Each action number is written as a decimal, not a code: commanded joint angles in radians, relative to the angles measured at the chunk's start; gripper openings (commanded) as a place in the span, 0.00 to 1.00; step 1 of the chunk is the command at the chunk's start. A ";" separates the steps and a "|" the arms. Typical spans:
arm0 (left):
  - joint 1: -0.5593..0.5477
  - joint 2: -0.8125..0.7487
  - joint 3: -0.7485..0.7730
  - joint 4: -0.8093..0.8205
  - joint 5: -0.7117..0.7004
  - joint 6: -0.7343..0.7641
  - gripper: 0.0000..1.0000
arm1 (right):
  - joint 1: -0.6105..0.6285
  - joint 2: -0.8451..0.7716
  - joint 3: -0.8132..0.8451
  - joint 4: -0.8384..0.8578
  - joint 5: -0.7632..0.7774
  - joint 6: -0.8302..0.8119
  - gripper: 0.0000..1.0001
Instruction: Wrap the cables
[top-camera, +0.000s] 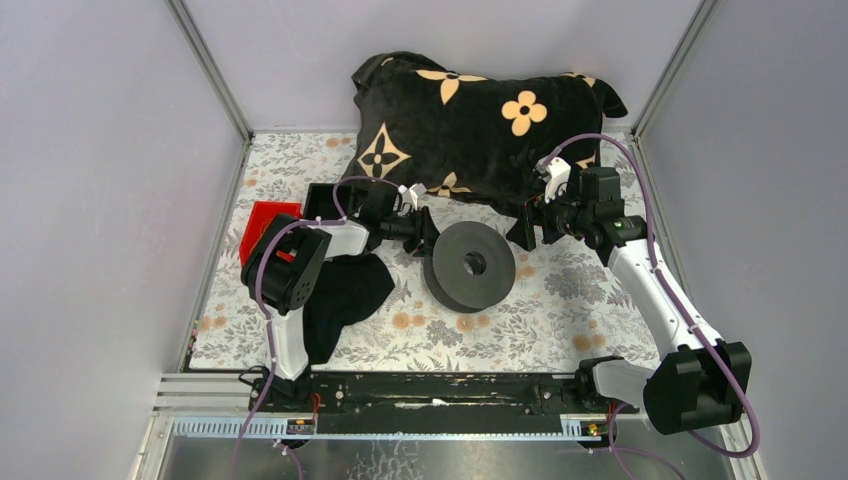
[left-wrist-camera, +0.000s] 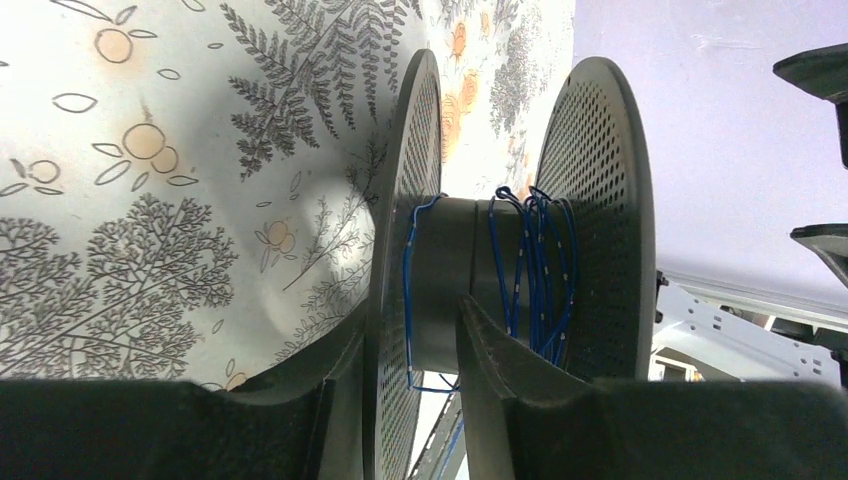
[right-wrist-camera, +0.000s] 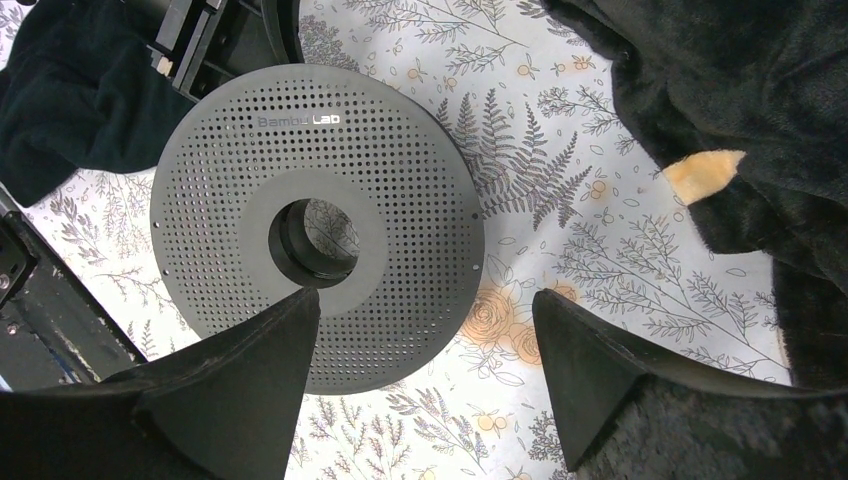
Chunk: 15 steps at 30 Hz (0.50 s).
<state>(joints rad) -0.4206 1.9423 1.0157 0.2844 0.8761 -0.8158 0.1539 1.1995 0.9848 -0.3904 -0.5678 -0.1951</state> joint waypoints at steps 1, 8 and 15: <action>0.020 0.009 -0.016 0.011 0.018 0.043 0.39 | -0.007 -0.018 0.004 0.031 -0.023 -0.015 0.86; 0.030 0.022 -0.016 -0.011 0.013 0.060 0.41 | -0.007 -0.018 0.002 0.030 -0.025 -0.016 0.86; 0.048 0.032 -0.020 -0.055 -0.026 0.081 0.44 | -0.007 -0.018 0.002 0.030 -0.027 -0.017 0.86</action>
<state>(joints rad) -0.3923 1.9617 1.0008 0.2565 0.8711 -0.7677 0.1539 1.1995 0.9836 -0.3904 -0.5694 -0.1986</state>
